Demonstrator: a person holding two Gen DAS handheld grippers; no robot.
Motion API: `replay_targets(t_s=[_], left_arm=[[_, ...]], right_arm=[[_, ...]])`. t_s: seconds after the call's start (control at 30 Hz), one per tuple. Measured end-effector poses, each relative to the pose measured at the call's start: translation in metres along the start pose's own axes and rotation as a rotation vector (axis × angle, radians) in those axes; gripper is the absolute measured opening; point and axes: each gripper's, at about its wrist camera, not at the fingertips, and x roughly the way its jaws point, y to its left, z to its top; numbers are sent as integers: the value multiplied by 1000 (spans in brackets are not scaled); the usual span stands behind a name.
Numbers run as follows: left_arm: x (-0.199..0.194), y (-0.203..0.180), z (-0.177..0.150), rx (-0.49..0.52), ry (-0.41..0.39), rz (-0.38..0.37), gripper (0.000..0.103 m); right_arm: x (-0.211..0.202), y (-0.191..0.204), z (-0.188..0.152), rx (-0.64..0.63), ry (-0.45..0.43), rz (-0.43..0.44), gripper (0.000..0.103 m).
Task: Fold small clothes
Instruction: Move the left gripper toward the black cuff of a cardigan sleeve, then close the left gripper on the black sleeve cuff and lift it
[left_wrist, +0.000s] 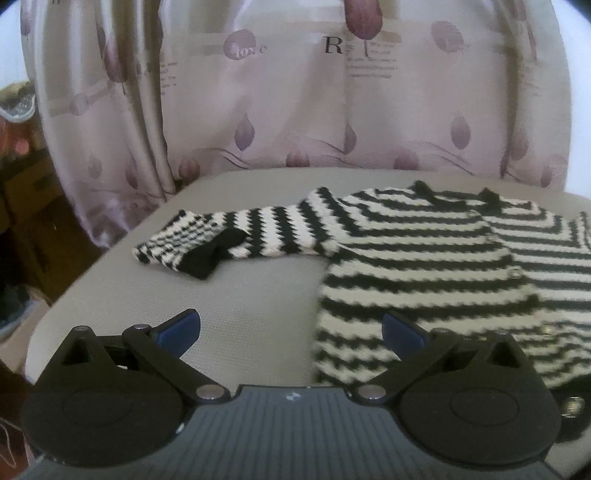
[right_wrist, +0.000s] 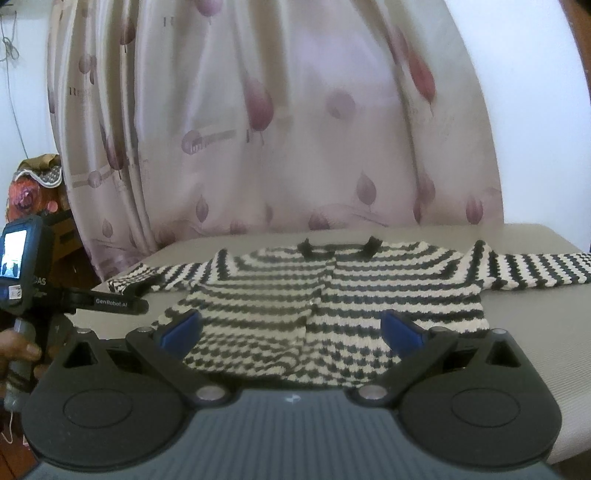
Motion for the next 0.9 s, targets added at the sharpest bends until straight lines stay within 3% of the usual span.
replay_targets(t_s=[0.2, 0.3, 0.37, 0.57, 0.6, 0.63, 0.67, 0.7, 0.73, 0.8, 0.9], left_arm=[[46, 32, 7, 131, -75, 121, 103], [70, 46, 12, 241, -119, 151, 94], [86, 57, 17, 290, -136, 130, 93], [134, 67, 18, 422, -88, 91, 91], [140, 68, 15, 436, -77, 84, 87], [147, 69, 14, 447, -65, 80, 77], [154, 72, 14, 449, -46, 74, 66], [160, 78, 15, 430, -22, 65, 36], [166, 86, 18, 390, 8, 51, 27], [166, 106, 25, 284, 6, 50, 26], [153, 142, 45, 117, -30, 131, 25]], right_arm=[[14, 0, -6, 0, 40, 2, 103], [21, -2, -9, 3, 63, 0, 103], [25, -3, -10, 7, 72, -2, 103], [38, -5, -14, 17, 106, -13, 103], [39, -5, -15, 17, 111, -15, 103], [41, -5, -15, 17, 117, -18, 103], [43, -5, -16, 17, 121, -21, 103], [45, -6, -16, 17, 125, -23, 103], [46, -6, -16, 19, 130, -25, 103], [48, -5, -16, 23, 138, -28, 103], [50, -5, -15, 21, 136, -30, 103]])
